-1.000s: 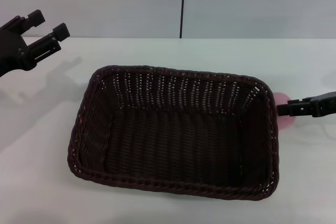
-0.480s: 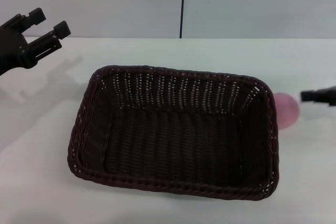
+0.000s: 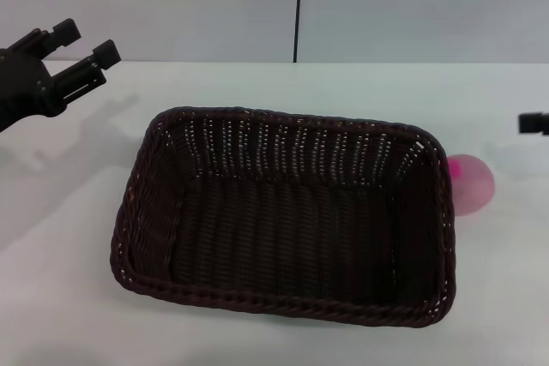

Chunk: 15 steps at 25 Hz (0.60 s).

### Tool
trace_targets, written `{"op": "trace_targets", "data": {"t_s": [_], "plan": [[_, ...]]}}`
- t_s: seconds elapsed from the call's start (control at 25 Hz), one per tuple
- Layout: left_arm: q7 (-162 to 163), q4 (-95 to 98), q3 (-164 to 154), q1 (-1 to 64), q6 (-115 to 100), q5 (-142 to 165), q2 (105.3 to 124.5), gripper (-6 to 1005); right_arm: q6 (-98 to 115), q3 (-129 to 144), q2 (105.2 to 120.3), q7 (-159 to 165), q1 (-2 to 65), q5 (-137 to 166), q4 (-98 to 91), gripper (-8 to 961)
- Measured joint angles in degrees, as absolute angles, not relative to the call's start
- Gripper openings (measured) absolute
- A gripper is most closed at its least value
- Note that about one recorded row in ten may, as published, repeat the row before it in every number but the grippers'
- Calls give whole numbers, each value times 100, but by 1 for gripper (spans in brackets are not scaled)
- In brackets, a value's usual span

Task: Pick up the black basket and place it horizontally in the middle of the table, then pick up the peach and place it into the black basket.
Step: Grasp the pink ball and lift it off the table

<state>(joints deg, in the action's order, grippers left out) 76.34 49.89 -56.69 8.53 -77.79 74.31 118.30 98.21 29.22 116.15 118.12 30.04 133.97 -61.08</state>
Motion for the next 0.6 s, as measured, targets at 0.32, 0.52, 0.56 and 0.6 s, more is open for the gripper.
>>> {"op": "trace_targets", "data": {"t_s": [0.32, 0.52, 0.56, 0.6], "plan": [[7639, 4980, -5660, 815, -7813, 7388, 11832, 767, 9419, 3396, 11648, 12224, 3054, 13878, -5822, 94], [7628, 4887, -5660, 837, -7882, 7363, 11830, 768, 9097, 3471, 11638, 12048, 3147, 13900, -5219, 246], [7627, 4875, -5660, 844, -7893, 7360, 11830, 768, 9097, 3471, 11638, 12048, 3147, 13900, -5219, 268], [7627, 4875, -5660, 844, -7893, 7360, 11830, 768, 8978, 3552, 11629, 11961, 3196, 13904, -4991, 289]]}}
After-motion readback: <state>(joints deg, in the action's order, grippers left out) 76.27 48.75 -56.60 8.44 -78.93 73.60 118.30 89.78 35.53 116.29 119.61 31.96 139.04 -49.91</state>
